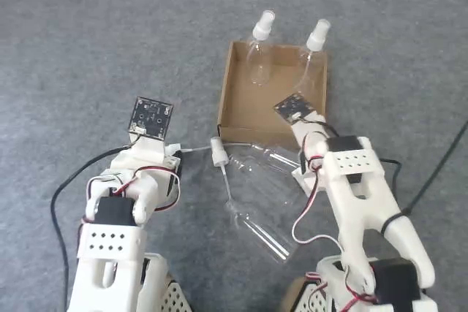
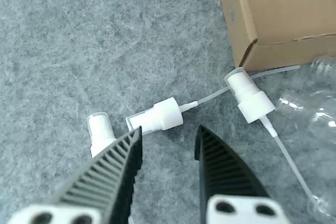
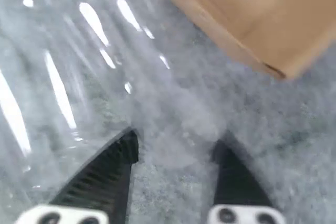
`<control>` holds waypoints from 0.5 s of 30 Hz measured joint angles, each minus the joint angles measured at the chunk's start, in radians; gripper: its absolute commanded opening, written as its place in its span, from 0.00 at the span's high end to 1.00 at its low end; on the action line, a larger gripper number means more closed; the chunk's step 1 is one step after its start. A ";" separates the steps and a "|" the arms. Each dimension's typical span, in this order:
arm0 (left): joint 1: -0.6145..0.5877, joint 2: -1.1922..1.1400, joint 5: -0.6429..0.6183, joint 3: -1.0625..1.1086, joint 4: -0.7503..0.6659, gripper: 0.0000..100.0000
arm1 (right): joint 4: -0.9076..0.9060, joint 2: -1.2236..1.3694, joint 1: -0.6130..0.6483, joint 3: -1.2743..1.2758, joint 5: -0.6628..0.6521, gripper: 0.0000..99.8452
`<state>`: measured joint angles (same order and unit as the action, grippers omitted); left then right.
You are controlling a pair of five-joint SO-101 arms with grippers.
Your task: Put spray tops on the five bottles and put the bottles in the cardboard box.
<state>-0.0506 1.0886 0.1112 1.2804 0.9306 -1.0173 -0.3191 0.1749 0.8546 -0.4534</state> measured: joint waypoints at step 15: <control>0.000 0.000 0.000 0.000 0.000 0.85 | -0.130 0.000 -0.071 0.000 -0.107 0.99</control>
<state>-0.0506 1.0886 0.1112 1.2804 0.9306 -1.1477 -0.3191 0.1043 0.8546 -0.5608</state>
